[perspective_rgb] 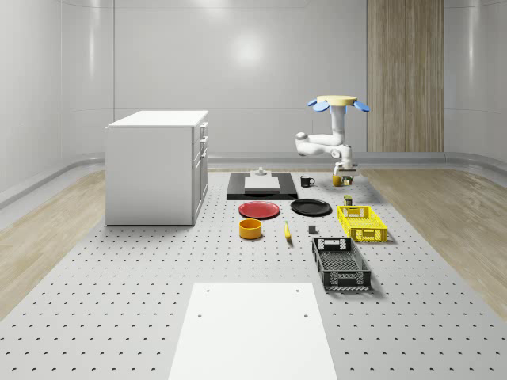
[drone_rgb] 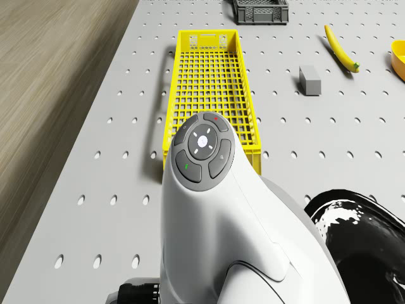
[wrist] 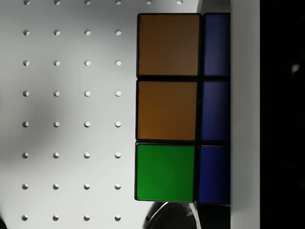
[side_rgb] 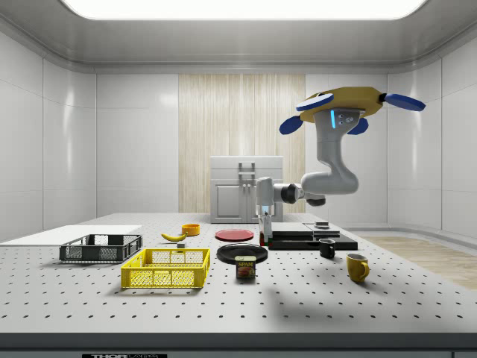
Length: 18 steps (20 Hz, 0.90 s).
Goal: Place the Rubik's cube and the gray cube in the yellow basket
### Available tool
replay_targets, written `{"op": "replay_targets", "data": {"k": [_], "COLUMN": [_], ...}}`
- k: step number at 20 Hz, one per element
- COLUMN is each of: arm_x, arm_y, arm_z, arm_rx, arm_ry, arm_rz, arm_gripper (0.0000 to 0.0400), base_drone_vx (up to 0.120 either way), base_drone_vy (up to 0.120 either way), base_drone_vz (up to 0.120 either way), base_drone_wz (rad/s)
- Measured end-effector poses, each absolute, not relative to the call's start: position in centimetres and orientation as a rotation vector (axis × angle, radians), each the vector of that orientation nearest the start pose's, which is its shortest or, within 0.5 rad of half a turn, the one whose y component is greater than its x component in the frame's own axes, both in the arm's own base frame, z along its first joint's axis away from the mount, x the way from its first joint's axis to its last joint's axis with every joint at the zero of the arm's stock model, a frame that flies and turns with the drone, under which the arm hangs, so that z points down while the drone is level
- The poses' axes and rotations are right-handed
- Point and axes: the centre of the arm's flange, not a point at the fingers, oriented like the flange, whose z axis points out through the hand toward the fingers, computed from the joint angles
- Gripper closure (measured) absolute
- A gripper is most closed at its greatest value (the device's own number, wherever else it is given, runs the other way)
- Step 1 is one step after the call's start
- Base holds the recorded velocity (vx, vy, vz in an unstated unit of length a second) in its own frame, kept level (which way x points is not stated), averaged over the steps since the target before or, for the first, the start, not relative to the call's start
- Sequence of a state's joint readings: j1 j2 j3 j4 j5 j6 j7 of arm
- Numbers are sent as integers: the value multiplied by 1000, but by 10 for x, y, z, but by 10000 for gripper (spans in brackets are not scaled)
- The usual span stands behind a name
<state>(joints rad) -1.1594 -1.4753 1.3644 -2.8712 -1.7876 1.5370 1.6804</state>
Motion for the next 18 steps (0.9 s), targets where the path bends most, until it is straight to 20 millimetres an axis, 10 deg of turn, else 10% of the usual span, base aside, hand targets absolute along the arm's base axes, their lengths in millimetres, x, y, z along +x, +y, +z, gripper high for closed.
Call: {"op": "replay_targets", "data": {"k": [18], "arm_x": [307], "arm_y": [0], "arm_z": [491], "arm_rx": [6], "arm_ry": [-6], "arm_rz": [786], "arm_gripper": [80], "base_drone_vx": [120], "base_drone_vy": [0], "base_drone_vz": [0], "base_drone_wz": [0]}}
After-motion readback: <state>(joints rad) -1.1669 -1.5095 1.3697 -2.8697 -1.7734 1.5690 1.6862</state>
